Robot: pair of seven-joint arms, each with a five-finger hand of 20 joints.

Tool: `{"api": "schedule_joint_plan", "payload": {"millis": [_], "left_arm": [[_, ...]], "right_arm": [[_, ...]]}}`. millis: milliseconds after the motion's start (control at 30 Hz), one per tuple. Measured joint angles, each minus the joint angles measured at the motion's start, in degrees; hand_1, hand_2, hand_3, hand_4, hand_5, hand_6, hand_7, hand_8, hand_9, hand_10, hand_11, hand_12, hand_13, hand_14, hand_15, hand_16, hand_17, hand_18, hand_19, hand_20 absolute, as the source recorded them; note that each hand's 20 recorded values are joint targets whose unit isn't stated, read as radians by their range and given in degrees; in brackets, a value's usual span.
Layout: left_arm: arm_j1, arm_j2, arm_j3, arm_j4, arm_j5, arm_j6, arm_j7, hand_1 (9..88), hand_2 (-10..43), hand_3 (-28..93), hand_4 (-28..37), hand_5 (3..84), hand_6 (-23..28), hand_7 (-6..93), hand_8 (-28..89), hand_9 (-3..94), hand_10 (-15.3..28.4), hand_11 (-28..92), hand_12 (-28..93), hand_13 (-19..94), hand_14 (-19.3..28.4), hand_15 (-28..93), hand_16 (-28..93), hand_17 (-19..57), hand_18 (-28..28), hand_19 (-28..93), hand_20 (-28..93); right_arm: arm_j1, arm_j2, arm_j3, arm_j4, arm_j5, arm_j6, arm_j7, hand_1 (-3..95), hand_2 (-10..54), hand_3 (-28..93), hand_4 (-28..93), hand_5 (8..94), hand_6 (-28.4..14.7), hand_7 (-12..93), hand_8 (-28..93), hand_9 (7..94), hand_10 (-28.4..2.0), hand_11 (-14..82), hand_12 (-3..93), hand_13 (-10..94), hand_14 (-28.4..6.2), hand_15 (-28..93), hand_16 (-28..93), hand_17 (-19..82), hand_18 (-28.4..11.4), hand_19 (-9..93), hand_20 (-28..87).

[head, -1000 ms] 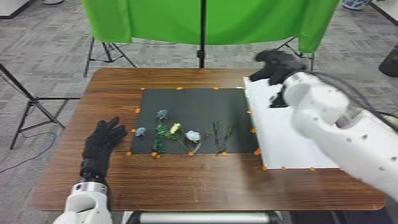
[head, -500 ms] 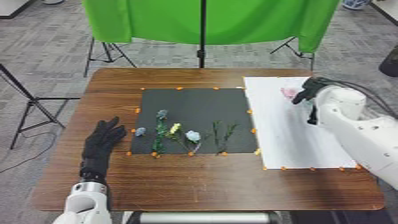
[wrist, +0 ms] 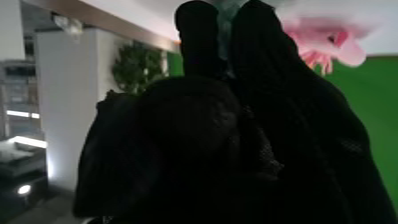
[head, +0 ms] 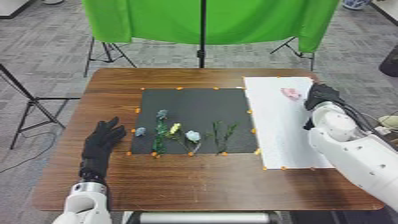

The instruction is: Arrange flowers

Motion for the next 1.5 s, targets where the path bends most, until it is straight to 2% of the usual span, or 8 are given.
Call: {"api": "schedule_joint_plan", "payload": {"millis": [200, 400, 633, 833, 900, 1000, 1067, 1500], "left_arm": [[0.2, 0.00, -0.16, -0.22, 0.13, -0.03, -0.32, 21.3, 9.2, 61, -28.3, 43.6, 4.7, 10.9, -6, 44.1, 14.0, 18, 11, 33, 17.9, 23, -1, 4.1, 11.8, 6, 19], [0.2, 0.00, -0.17, -0.28, 0.37, -0.28, -0.46, 21.4, 9.2, 61, -28.3, 43.6, 4.6, 10.9, -6, 44.0, 14.0, 18, 11, 32, 18.0, 23, -1, 4.0, 11.9, 6, 18], [0.1, 0.00, -0.20, -0.35, 0.72, -0.73, -0.96, 21.5, 9.2, 61, -28.3, 43.3, 4.6, 10.9, -6, 43.8, 13.9, 18, 11, 32, 17.7, 23, -1, 3.4, 12.3, 7, 19], [0.1, -0.01, -0.34, -0.43, 0.72, -0.76, -1.21, 21.6, 9.2, 61, -28.3, 43.3, 4.6, 10.9, -6, 43.8, 13.9, 18, 11, 32, 17.9, 23, -1, 3.2, 12.4, 7, 19], [0.2, -0.01, -0.36, -0.45, 0.72, -0.77, -1.23, 21.6, 9.2, 61, -28.3, 43.2, 4.6, 10.9, -6, 43.7, 13.9, 18, 11, 32, 17.9, 23, -1, 3.1, 12.5, 7, 19], [0.2, -0.01, -0.38, -0.46, 0.72, -0.81, -1.23, 21.5, 9.2, 61, -28.3, 43.3, 4.6, 10.9, -6, 43.7, 13.9, 18, 11, 32, 17.9, 23, -1, 3.1, 12.5, 7, 19], [0.2, -0.01, -0.40, -0.46, 0.72, -0.82, -1.23, 21.4, 9.2, 61, -28.3, 43.3, 4.5, 10.9, -6, 43.7, 13.9, 18, 12, 32, 17.9, 23, 0, 3.1, 12.5, 7, 19], [0.2, -0.24, -0.55, -0.47, 0.82, -1.28, -1.40, 21.6, 8.7, 61, -28.3, 42.9, 4.5, 10.9, -6, 43.4, 13.8, 18, 12, 32, 17.9, 23, 0, 2.9, 12.6, 8, 19]], "right_arm": [[-5.4, 3.7, 3.7, -11.0, 0.6, 2.4, -3.0, 64.3, -9.5, 54, -15, 76.0, -1.6, 22, 12, 89.1, -9.2, 9.0, 40.2, 90, -2.0, 59, 34, 68, -9.4, 93, 49], [1.3, 5.1, -4.6, -18.6, 6.5, -0.9, -12.5, 62.6, -9.5, 55, -16, 75.1, -1.1, 23, 11, 88.9, -8.9, 8.0, 40.4, 90, -1.9, 59, 35, 67, -9.4, 93, 52], [10.8, -0.8, -15.6, -16.9, 7.9, -9.5, -18.5, 62.1, -9.5, 56, -17, 74.2, -0.9, 24, 10, 88.2, -8.7, 7.8, 40.6, 89, -1.8, 60, 35, 67, -9.5, 93, 54], [11.4, -4.7, -18.3, -15.6, 7.8, -9.8, -19.0, 60.0, -9.5, 55, -16, 70.2, -0.9, 22, 9, 84.1, -9.3, 7.0, 39.8, 88, -2.1, 61, 35, 66, -9.4, 93, 55], [11.1, -5.0, -18.4, -15.6, 7.9, -10.3, -19.2, 57.1, -9.5, 56, -16, 67.2, -1.0, 20, 8, 80.2, -10.7, 10.5, 36.2, 88, -2.3, 61, 35, 65, -9.5, 93, 55], [10.5, -4.9, -18.2, -15.8, 7.9, -11.1, -19.4, 50.8, -9.5, 63, -18, 60.5, -0.9, 19, -7, 72.4, -12.9, 17.6, 27.6, 87, -2.6, 62, 34, 64, -9.7, 93, 54], [10.1, -4.7, -18.2, -15.9, 7.9, -11.2, -19.5, 49.1, -9.5, 64, -18, 58.7, -1.1, 18, -8, 70.4, -13.6, 20.1, 23.1, 86, -2.7, 62, 34, 64, -9.9, 93, 55], [9.2, -3.1, -16.3, -18.0, 6.5, -13.4, -20.1, 45.5, -9.5, 65, -18, 52.6, -2.2, 14, -8, 64.4, -14.8, 17.7, 22.2, 85, -3.2, 61, 34, 63, -10.3, 93, 54]]}}
